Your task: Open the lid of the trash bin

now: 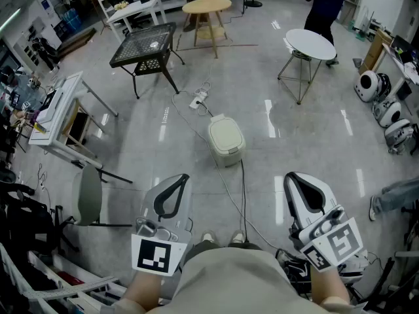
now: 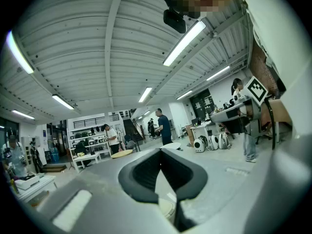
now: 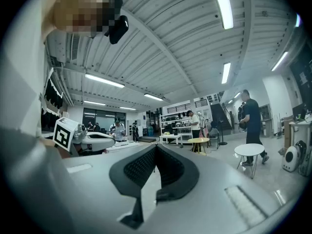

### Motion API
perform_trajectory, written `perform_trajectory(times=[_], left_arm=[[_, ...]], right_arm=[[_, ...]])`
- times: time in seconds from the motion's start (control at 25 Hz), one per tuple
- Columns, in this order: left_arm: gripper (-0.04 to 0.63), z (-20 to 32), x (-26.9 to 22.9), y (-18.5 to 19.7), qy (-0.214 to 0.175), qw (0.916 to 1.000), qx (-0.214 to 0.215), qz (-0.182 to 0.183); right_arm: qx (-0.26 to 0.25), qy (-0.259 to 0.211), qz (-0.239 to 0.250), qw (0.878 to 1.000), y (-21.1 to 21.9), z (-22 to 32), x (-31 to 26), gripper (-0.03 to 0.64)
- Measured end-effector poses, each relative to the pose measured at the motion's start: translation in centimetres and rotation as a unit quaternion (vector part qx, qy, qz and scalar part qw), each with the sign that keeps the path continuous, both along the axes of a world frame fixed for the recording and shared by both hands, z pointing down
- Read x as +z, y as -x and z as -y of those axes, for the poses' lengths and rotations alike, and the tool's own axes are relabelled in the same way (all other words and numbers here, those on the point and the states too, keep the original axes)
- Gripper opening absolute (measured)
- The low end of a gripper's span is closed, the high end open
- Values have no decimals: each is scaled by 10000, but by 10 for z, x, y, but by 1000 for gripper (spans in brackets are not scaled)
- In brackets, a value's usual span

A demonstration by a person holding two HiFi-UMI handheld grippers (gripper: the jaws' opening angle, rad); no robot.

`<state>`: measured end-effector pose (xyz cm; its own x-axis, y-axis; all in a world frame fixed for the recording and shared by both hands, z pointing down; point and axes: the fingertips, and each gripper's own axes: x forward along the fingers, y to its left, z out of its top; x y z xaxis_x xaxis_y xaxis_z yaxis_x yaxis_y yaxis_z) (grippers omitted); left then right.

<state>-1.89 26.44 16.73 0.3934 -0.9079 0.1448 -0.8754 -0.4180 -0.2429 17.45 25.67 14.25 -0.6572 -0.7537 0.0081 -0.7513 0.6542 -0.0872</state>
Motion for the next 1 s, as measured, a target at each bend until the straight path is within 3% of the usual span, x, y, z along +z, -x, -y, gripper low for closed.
perform_trajectory(times=[0.56,1.0], left_arm=[[2,13,8,-22,92,9999,15,112],[2,41,21,-8,200,9998,-95,8]], right_arm=[[-64,219,162,9996,-22,19,19,3],[-129,375,105,9992,-5,53,36,3]])
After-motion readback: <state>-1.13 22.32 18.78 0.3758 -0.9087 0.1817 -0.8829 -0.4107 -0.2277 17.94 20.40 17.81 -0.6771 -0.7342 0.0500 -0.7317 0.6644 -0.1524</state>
